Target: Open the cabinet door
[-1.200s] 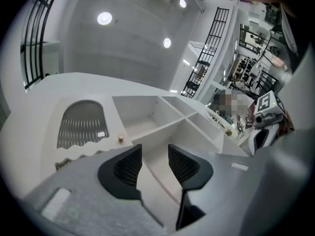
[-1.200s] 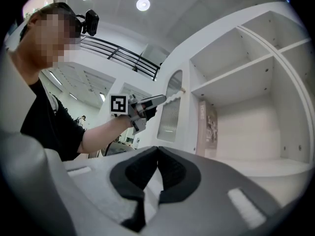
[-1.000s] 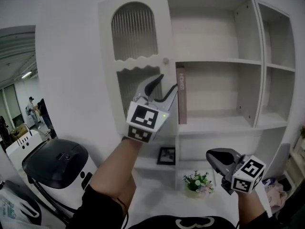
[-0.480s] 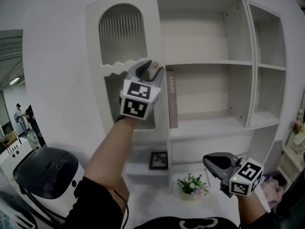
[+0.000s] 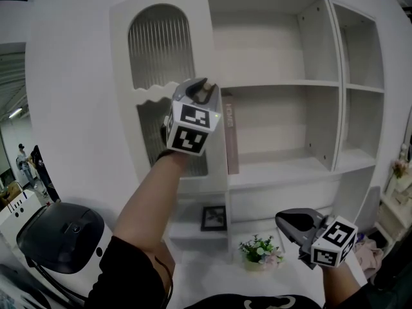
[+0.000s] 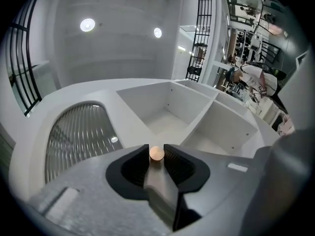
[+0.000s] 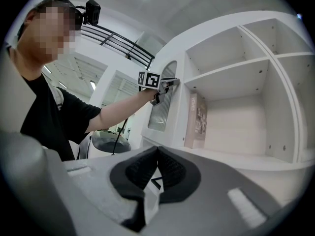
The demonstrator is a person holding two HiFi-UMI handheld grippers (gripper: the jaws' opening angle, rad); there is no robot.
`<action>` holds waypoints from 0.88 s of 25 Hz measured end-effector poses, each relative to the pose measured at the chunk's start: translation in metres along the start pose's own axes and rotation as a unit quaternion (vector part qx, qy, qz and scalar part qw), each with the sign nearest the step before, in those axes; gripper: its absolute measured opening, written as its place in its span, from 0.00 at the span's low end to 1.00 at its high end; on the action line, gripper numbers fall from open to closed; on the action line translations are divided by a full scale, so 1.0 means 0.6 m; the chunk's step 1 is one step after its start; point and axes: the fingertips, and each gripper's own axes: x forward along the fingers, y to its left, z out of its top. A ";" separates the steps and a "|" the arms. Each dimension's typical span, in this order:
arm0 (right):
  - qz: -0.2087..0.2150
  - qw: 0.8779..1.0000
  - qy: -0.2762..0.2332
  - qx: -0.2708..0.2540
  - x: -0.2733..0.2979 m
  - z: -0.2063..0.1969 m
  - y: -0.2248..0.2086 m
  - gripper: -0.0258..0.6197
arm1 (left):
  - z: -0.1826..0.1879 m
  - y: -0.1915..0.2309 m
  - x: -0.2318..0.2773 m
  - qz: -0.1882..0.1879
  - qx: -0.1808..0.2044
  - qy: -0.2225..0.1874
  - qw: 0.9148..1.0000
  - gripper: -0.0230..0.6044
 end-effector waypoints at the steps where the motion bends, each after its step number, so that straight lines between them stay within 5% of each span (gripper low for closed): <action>1: 0.000 1.000 -0.002 0.000 0.001 0.001 0.000 0.04 | 0.001 0.000 0.001 0.001 0.002 0.000 1.000 0.18; 22: -0.002 0.994 -0.012 0.109 0.066 -0.102 0.026 0.04 | 0.007 0.001 -0.017 -0.043 -0.028 -0.041 0.998 0.17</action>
